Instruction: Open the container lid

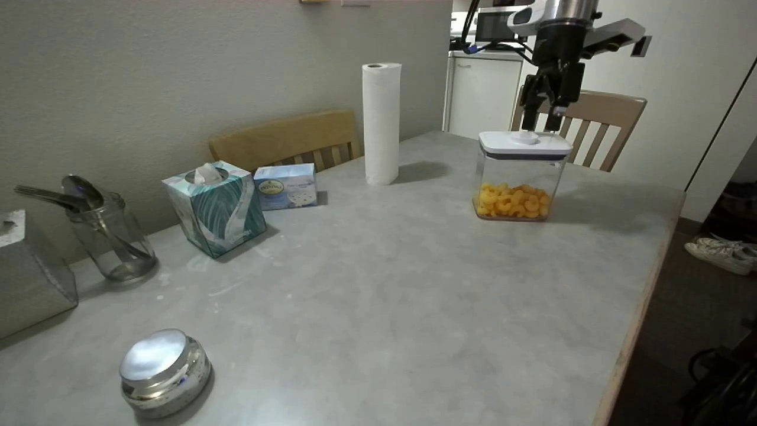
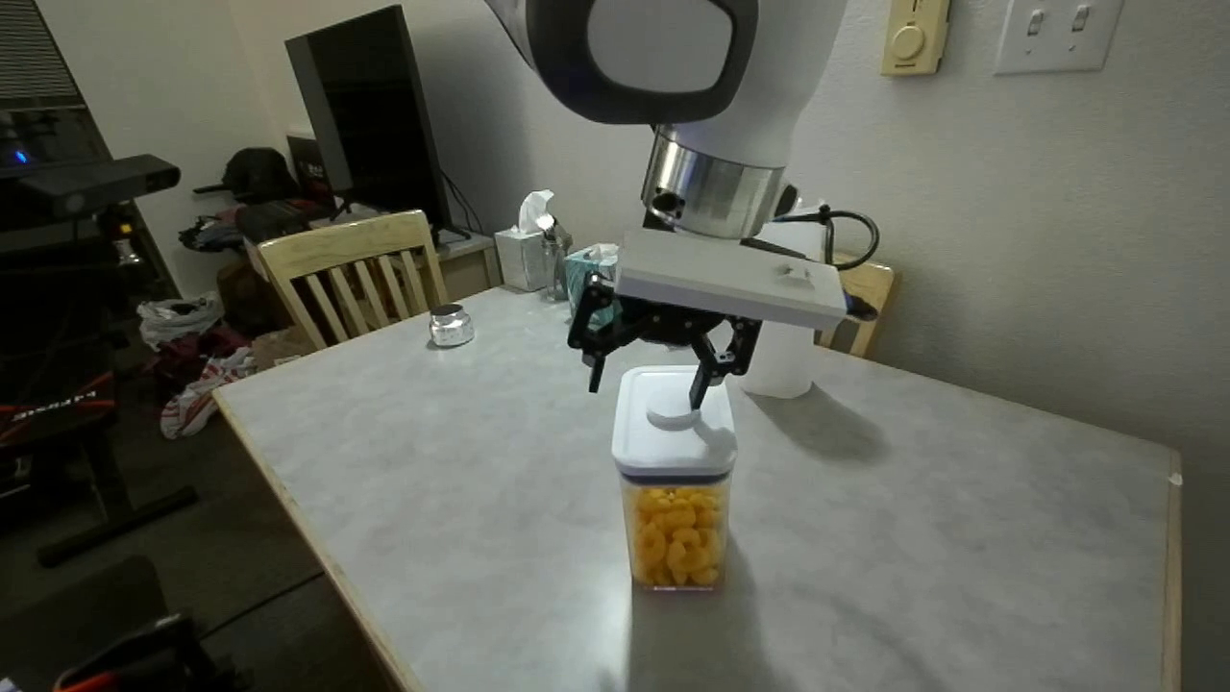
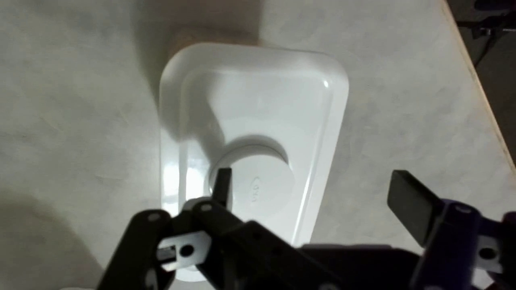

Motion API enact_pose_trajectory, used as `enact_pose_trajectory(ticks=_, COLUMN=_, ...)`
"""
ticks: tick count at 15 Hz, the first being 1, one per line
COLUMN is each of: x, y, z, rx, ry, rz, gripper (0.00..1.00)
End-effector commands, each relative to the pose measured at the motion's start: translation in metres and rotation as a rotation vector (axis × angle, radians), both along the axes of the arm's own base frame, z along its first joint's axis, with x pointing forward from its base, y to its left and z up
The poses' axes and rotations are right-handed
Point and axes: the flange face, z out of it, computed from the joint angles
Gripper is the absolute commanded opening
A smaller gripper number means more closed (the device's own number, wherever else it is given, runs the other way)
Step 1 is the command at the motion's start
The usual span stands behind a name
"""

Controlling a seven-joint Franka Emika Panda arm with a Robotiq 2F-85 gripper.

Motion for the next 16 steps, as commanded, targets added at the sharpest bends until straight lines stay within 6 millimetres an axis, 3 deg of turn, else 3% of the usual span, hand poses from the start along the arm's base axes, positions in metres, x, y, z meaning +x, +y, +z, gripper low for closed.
enact_pose_trajectory(ticks=1, x=0.009, y=-0.007, z=0.003, rx=-0.019, ry=-0.027, rz=0.051, gripper=0.96)
enact_pose_trajectory(ticks=7, x=0.023, y=-0.007, z=0.003, rx=-0.086, ry=-0.094, rz=0.056, gripper=1.0)
enact_pose_trajectory(ticks=12, x=0.034, y=-0.001, z=-0.017, rx=-0.129, ry=-0.143, rz=0.045, gripper=1.0)
enact_pose_trajectory(ticks=16, x=0.04, y=0.007, z=-0.029, rx=-0.139, ry=-0.151, rz=0.058, gripper=0.93)
